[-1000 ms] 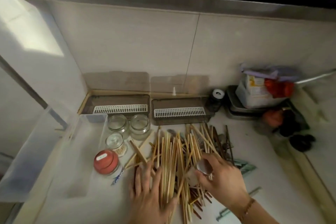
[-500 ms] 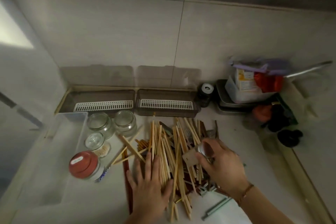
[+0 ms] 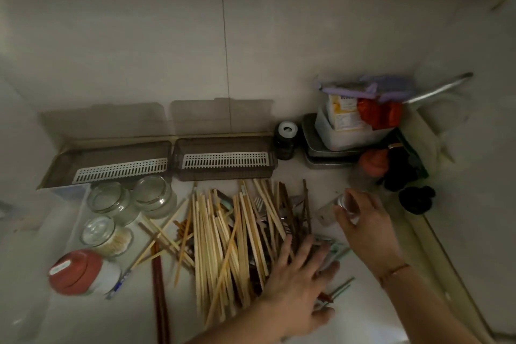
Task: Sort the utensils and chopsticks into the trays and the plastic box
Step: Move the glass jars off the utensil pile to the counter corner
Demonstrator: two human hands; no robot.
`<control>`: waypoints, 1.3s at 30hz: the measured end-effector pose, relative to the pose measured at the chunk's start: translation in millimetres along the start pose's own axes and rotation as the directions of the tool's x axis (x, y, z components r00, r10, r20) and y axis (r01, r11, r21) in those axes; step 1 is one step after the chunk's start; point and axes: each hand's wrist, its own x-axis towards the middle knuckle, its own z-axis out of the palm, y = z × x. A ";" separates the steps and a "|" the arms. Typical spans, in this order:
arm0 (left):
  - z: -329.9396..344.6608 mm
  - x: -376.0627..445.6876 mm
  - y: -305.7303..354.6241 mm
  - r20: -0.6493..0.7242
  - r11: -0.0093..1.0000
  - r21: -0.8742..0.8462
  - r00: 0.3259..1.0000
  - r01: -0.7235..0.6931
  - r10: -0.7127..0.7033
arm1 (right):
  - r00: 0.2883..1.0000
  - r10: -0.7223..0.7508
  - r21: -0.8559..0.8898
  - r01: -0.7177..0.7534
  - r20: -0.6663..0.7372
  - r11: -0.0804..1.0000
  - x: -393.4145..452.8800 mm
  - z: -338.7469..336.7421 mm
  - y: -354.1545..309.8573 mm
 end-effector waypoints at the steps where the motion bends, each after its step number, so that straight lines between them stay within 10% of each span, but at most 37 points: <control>1: 1.9 14.2 5.2 0.049 1.000 0.007 0.999 -0.014 0.014 | 1.000 0.014 -0.005 -0.014 0.005 1.000 2.4 0.3 4.5; 6: -2.4 49.5 11.6 0.209 0.991 0.129 0.977 0.023 -0.049 | 0.991 0.120 -0.047 -0.117 0.062 0.992 8.9 -0.5 23.6; 21: 1.8 -5.9 -19.5 0.138 0.993 0.089 0.987 0.075 -0.087 | 0.987 0.136 -0.081 -0.129 0.085 0.988 -0.3 -10.0 44.4; 39: -1.1 122.8 1.7 0.151 0.968 -0.075 0.962 0.239 -0.226 | 0.993 0.015 -0.023 -0.013 0.114 1.000 37.2 -10.8 72.9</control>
